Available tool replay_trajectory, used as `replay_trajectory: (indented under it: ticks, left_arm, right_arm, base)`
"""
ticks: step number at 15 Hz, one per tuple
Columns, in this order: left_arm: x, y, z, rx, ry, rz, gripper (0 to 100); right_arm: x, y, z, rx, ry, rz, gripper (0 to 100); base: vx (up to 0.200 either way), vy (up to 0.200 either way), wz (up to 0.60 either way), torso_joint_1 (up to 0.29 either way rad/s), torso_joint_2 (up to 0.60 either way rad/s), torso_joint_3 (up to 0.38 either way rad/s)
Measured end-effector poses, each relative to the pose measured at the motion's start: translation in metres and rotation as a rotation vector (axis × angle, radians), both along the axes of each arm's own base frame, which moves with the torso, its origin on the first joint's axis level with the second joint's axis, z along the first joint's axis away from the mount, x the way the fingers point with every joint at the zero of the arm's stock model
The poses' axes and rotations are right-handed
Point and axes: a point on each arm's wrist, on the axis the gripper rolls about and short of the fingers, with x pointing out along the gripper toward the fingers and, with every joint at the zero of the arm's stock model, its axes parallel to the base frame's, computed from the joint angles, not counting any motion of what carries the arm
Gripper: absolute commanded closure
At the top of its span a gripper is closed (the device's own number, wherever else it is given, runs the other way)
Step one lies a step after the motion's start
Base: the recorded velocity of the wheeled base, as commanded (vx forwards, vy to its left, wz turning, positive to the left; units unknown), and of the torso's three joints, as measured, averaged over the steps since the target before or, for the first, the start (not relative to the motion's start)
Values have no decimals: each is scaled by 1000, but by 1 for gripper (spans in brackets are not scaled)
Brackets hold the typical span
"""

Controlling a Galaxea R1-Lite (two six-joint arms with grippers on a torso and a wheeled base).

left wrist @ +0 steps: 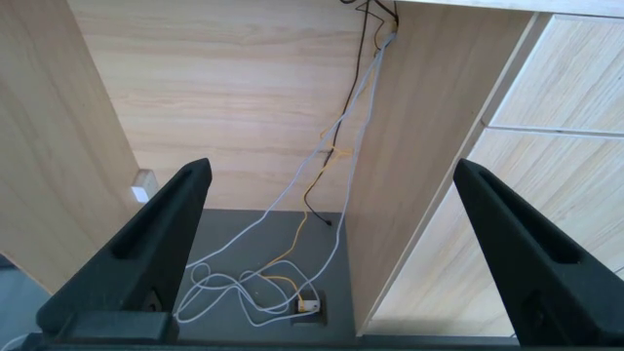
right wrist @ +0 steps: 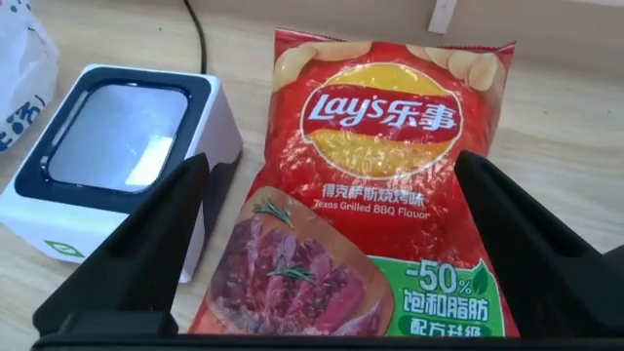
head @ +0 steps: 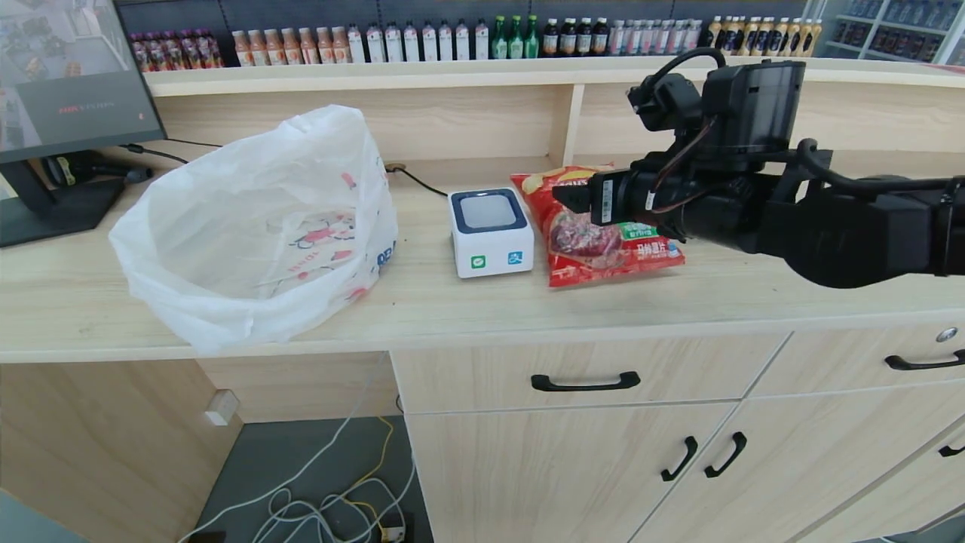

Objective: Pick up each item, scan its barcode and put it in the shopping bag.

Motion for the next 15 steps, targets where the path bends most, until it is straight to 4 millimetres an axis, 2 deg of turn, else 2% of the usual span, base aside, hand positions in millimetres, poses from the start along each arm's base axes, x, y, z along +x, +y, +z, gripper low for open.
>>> replay_trajectory:
  ticks: [2, 6, 7, 10, 15]
  left_arm:
    - [0, 0, 0, 0, 0, 0, 0]
    - [0, 0, 0, 0, 0, 0, 0]
    - [0, 0, 0, 0, 0, 0, 0]
    - [0, 0, 0, 0, 0, 0, 0]
    - [0, 0, 0, 0, 0, 0, 0]
  right_arm:
    - [-1, -1, 10, -33, 62, -1, 0]
    - [0, 0, 45, -49, 79, -22, 0]
    - [1, 3, 42, -78, 130, -23, 0]
    - [14, 13, 12, -164, 278, -25, 0]
    - [38, 25, -30, -222, 369, -36, 0]
  base:
    - [0, 0, 0, 0, 0, 0]
    - [0, 0, 0, 0, 0, 0]
    - [0, 0, 0, 0, 0, 0]
    - [0, 0, 0, 0, 0, 0]
    - [0, 0, 0, 0, 0, 0]
